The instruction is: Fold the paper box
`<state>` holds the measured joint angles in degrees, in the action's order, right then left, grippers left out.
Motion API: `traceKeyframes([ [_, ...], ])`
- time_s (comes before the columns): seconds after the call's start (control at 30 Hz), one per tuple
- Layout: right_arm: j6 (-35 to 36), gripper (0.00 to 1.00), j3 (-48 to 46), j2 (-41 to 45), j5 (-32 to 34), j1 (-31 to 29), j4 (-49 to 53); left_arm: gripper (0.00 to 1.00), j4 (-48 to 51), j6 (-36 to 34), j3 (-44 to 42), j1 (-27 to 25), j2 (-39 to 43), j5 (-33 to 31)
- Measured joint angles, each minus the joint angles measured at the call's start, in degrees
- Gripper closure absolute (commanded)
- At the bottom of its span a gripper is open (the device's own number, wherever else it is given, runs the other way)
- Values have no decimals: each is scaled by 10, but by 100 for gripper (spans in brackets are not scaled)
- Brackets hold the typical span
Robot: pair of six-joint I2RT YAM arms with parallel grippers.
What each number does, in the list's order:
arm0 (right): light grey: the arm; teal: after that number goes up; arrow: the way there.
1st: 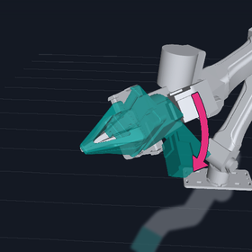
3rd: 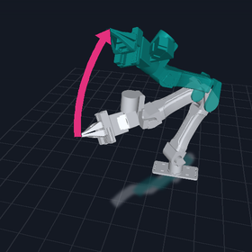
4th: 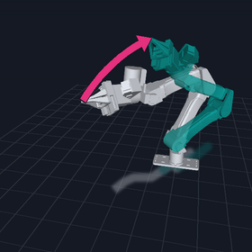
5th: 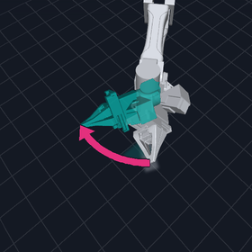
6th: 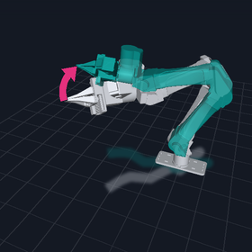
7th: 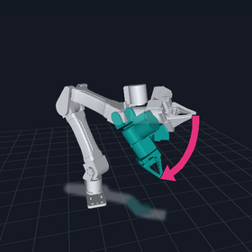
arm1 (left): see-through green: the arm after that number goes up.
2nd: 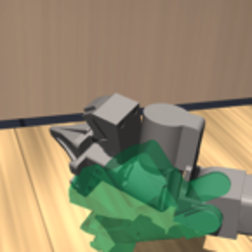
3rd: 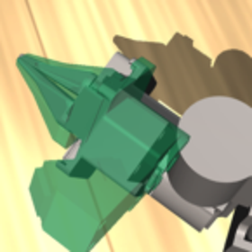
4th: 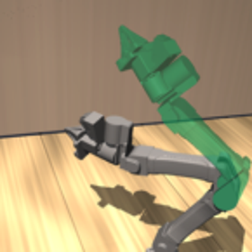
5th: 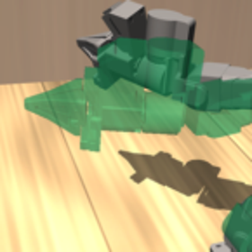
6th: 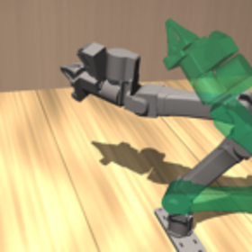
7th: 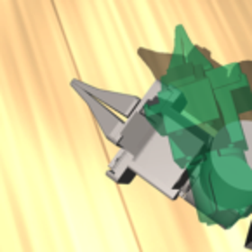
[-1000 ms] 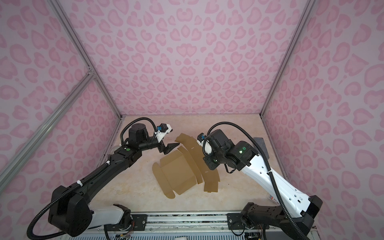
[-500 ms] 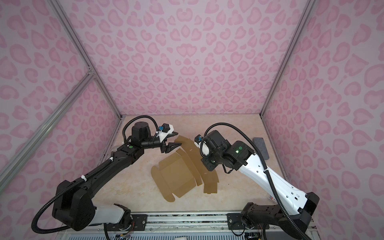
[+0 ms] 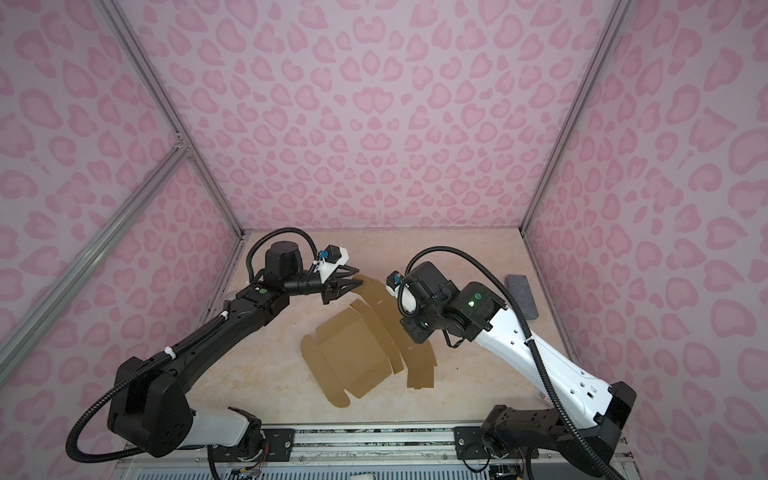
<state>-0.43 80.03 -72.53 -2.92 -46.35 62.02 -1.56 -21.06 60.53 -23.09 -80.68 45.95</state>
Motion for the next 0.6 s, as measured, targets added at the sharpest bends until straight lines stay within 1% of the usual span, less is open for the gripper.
traceKeyframes([
  [0.1,0,100,0,-2,2,-1,0,63,9,-2,6,0,-4,1],
  [0.13,0,100,0,-2,4,-1,0,68,12,-3,8,0,-5,1],
  [0.17,0,100,0,-3,4,-2,0,69,16,-4,10,0,-6,1],
  [0.33,0,100,0,-5,6,-3,0,70,26,-15,16,0,-10,0],
  [0.53,0,100,1,-9,10,-4,1,76,41,-26,21,0,-15,-9],
  [0.6,0,100,1,-9,10,-4,0,77,46,-30,23,0,-17,-11],
])
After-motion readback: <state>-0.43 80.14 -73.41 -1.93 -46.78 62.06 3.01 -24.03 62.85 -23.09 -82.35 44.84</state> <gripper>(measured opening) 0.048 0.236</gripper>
